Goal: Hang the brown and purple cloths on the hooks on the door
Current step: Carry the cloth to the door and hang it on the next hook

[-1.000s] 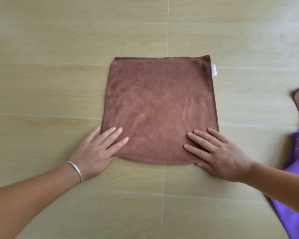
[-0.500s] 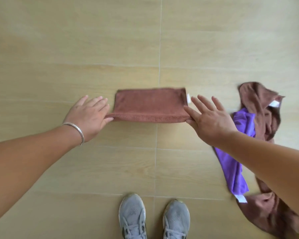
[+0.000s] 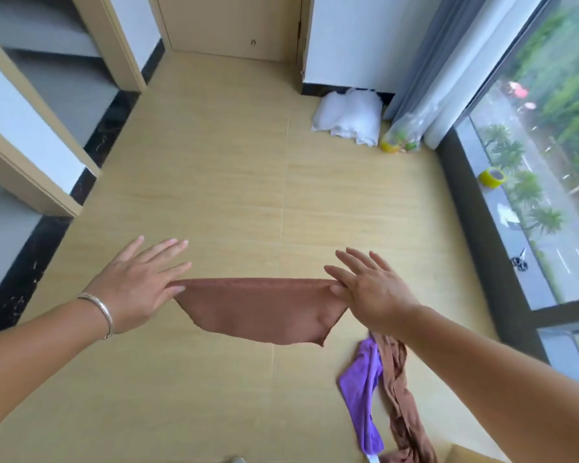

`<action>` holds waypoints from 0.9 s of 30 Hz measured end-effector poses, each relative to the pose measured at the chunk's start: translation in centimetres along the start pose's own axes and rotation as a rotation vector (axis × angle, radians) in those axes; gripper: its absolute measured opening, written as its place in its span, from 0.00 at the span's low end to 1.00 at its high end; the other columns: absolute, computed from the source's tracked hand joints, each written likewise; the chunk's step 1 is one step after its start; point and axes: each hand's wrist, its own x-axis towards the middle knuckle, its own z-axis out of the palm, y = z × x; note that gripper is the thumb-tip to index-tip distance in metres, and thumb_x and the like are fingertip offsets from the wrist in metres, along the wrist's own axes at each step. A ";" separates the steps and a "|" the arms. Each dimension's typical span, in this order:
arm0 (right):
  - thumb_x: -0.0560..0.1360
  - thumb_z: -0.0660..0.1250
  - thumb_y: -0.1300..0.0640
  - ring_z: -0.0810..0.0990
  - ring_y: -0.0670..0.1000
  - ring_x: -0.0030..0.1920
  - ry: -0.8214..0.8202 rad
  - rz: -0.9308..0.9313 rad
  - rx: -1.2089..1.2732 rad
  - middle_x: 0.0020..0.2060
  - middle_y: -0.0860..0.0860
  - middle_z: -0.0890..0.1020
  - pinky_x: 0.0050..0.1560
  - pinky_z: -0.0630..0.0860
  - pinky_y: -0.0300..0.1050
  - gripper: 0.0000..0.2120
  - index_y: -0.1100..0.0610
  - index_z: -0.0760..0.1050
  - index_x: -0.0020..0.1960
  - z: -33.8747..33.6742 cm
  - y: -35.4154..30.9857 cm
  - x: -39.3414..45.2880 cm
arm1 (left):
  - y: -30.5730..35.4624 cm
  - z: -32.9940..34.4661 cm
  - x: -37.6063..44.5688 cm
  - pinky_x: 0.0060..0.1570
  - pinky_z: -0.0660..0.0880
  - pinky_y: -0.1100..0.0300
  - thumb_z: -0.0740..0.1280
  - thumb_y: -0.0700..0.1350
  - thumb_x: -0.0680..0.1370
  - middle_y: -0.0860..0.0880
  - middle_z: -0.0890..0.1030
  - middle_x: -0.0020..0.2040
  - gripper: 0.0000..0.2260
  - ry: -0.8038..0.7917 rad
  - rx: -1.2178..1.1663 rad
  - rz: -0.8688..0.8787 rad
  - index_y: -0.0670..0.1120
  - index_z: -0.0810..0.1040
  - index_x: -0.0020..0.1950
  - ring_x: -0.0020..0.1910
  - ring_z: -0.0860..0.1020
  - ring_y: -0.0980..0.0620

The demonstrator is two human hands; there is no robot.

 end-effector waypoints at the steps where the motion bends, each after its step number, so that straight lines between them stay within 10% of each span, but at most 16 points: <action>1: 0.82 0.44 0.40 0.45 0.48 0.78 0.013 -0.007 -0.007 0.78 0.48 0.53 0.76 0.41 0.50 0.24 0.44 0.57 0.76 -3.5 -0.1 -1.1 | -0.8 -3.2 -0.6 0.74 0.51 0.44 0.38 0.62 0.80 0.52 0.54 0.77 0.31 -0.002 0.008 0.004 0.53 0.69 0.72 0.77 0.53 0.53; 5: 0.82 0.43 0.41 0.45 0.48 0.78 0.057 -0.045 -0.065 0.78 0.48 0.53 0.76 0.40 0.50 0.24 0.43 0.58 0.76 -14.9 -0.1 -4.8 | -3.2 -14.3 -2.2 0.74 0.38 0.50 0.44 0.59 0.81 0.56 0.44 0.78 0.24 -0.029 0.030 -0.012 0.58 0.57 0.77 0.76 0.41 0.58; 16: 0.81 0.43 0.39 0.53 0.46 0.76 0.395 -0.023 -0.224 0.76 0.45 0.62 0.76 0.48 0.48 0.24 0.41 0.63 0.73 -42.2 1.5 -11.5 | -7.4 -41.1 -5.2 0.75 0.43 0.48 0.47 0.57 0.83 0.56 0.55 0.78 0.21 0.276 -0.090 -0.129 0.58 0.64 0.74 0.77 0.49 0.58; 27: 0.81 0.43 0.38 0.57 0.47 0.75 0.590 0.091 -0.277 0.73 0.43 0.65 0.74 0.52 0.47 0.23 0.40 0.65 0.72 -55.2 1.1 -17.3 | -7.3 -54.8 -8.4 0.73 0.43 0.41 0.44 0.59 0.82 0.54 0.56 0.78 0.22 0.441 -0.032 -0.278 0.60 0.62 0.74 0.77 0.50 0.54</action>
